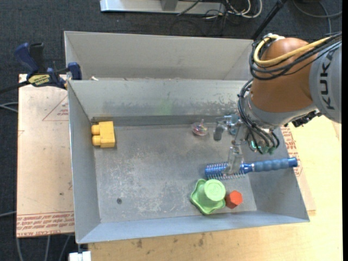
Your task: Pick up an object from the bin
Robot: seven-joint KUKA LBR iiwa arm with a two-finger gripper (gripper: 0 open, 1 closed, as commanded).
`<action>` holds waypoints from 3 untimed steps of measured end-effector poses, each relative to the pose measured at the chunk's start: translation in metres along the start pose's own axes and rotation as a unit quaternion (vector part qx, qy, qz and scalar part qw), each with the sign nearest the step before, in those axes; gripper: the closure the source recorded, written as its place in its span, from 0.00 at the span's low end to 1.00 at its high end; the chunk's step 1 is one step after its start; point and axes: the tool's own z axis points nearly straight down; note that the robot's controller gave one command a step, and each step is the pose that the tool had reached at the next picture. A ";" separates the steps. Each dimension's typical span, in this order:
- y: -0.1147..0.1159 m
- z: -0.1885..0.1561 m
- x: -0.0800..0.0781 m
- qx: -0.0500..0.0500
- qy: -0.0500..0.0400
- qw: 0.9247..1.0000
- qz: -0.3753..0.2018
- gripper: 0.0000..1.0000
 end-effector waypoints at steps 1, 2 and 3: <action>-0.055 0.136 0.018 0.001 -0.004 0.972 -0.235 0.00; -0.053 0.137 0.020 0.000 -0.004 0.972 -0.235 1.00; -0.040 0.005 0.039 0.002 -0.007 0.966 -0.260 1.00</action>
Offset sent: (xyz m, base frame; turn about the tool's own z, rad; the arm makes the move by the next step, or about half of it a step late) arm -0.0209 -0.0546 -0.1365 -0.4766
